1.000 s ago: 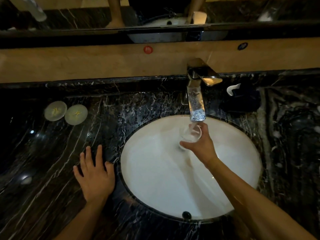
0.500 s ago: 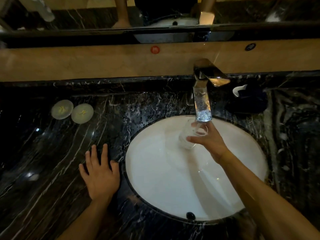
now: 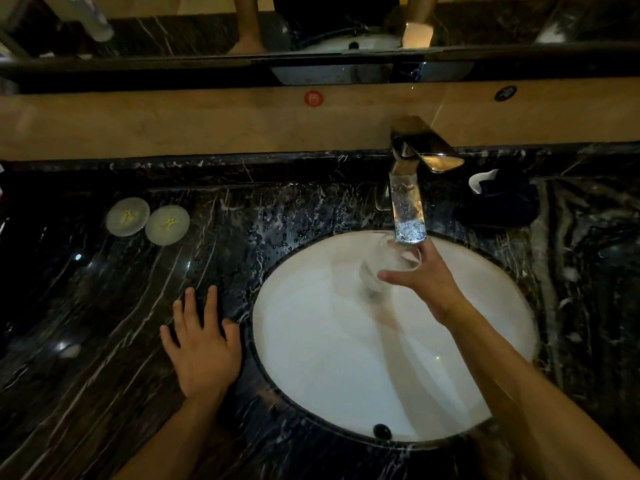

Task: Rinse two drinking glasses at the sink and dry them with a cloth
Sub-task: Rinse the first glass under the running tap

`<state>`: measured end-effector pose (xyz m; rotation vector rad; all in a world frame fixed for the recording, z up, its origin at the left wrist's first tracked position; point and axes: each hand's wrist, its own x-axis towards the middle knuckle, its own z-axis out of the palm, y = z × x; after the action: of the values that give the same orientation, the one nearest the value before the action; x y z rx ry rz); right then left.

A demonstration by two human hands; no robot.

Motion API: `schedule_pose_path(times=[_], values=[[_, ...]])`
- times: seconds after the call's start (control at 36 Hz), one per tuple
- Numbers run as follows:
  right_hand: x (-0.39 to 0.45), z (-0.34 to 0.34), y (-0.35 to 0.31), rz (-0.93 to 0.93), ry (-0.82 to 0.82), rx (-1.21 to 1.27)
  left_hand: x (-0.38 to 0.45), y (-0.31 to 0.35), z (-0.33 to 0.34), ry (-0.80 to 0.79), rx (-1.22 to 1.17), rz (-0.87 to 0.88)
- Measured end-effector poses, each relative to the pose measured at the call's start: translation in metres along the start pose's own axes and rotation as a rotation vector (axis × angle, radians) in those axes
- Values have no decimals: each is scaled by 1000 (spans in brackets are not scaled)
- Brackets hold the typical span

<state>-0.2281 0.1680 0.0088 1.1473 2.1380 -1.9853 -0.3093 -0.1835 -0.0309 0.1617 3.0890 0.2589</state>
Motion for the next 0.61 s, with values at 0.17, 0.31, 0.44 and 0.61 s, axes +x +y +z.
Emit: schedule_pose_path(times=[0.17, 0.31, 0.44, 0.61], values=[[-2, 5, -7, -56, 235, -272, 0, -1, 1, 1, 1, 2], [1, -9, -2, 51, -5, -390, 0, -1, 1, 12, 5, 6], [-5, -4, 8, 54, -10, -60, 0, 0, 1, 10, 2, 5], [-2, 6, 2, 22, 200, -369, 0, -1, 1, 5, 10, 5]])
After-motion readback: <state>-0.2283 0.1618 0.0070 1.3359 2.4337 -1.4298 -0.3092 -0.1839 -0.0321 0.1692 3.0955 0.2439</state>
